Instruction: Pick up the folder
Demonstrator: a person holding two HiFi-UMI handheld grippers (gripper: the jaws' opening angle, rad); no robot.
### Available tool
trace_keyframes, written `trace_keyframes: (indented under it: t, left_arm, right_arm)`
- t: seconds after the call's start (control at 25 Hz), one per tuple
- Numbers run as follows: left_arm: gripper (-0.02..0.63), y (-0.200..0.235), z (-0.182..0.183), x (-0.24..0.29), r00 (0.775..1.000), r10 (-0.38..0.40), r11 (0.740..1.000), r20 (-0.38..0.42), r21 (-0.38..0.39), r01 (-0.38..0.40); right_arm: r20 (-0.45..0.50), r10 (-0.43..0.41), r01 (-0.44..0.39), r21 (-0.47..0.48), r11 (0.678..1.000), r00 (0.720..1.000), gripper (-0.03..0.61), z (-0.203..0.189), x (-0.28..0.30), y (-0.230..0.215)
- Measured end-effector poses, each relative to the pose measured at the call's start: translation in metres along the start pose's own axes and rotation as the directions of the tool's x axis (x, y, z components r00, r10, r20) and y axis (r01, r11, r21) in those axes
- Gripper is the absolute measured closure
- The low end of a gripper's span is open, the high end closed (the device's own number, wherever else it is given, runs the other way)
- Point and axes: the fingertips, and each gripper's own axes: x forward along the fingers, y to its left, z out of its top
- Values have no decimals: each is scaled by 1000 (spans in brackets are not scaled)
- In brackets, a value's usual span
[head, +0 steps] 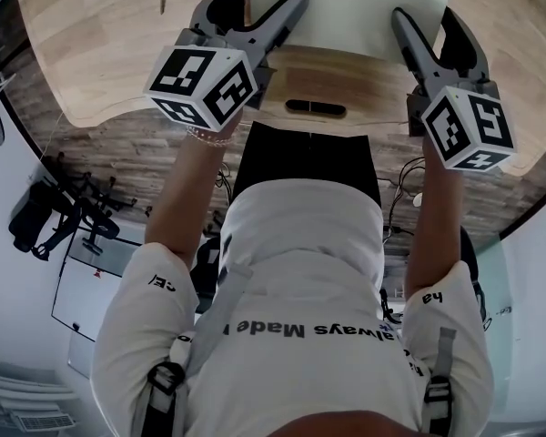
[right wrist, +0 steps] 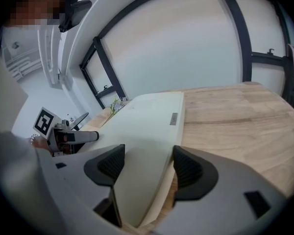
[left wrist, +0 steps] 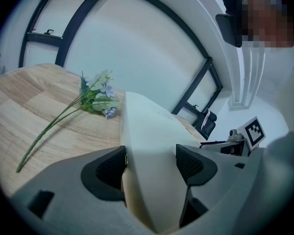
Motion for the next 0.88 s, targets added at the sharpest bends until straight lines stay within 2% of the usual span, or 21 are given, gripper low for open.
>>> trace_keyframes:
  t: [0.88]
  left_arm:
    - [296, -45, 82, -42, 991, -5, 998, 132, 68, -4]
  right_arm:
    - [133, -12, 22, -78, 997, 991, 278, 84, -56, 27]
